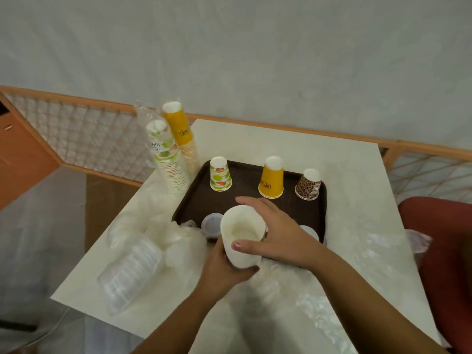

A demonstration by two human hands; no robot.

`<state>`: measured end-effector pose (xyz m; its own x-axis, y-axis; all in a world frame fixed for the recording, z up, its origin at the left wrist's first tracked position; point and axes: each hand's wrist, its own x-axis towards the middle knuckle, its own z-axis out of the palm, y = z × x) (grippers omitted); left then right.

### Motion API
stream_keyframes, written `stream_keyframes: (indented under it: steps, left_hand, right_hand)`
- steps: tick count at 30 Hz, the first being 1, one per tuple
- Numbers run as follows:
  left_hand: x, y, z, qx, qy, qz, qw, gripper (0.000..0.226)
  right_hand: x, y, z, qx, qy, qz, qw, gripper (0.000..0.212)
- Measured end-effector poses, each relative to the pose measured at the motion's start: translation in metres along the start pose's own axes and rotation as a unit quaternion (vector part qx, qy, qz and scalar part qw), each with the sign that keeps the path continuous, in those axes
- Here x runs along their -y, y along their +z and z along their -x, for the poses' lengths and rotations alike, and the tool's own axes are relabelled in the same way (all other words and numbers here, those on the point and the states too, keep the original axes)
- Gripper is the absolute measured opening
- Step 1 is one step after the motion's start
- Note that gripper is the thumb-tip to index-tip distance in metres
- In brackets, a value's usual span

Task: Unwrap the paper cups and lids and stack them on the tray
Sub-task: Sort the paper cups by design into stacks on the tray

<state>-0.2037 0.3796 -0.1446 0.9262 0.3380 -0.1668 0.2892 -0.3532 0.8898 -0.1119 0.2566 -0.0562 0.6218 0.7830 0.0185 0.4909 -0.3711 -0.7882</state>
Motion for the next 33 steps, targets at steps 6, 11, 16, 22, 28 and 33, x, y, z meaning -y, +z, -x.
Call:
stream_keyframes:
  steps: [6,11,16,22,28,33]
  left_hand:
    - [-0.011,0.006,-0.021,0.061,0.08,0.026,0.995,0.068]
    - [-0.016,0.013,-0.039,0.131,0.085,0.045,0.987,0.084]
    - [-0.05,0.009,-0.044,0.112,0.14,0.108,0.978,0.097]
    - [-0.074,0.011,-0.055,0.081,0.152,0.11,0.979,0.068]
    - [-0.074,0.011,-0.054,0.042,0.127,0.138,0.981,0.062]
    - [-0.078,0.008,-0.055,0.042,0.115,0.131,0.984,0.062]
  right_hand:
    - [0.005,-0.027,0.008,-0.043,0.03,0.101,0.993,0.082]
    - [0.002,-0.04,0.014,-0.066,0.097,0.156,0.981,0.072]
    - [0.001,-0.041,0.016,-0.104,0.139,0.153,0.973,0.072]
    - [0.005,-0.046,0.007,-0.114,0.142,0.164,0.969,0.068]
    - [0.009,-0.08,0.002,-0.123,0.094,0.105,0.982,0.068]
    - [-0.007,-0.124,0.004,0.016,0.081,-0.014,0.996,0.062]
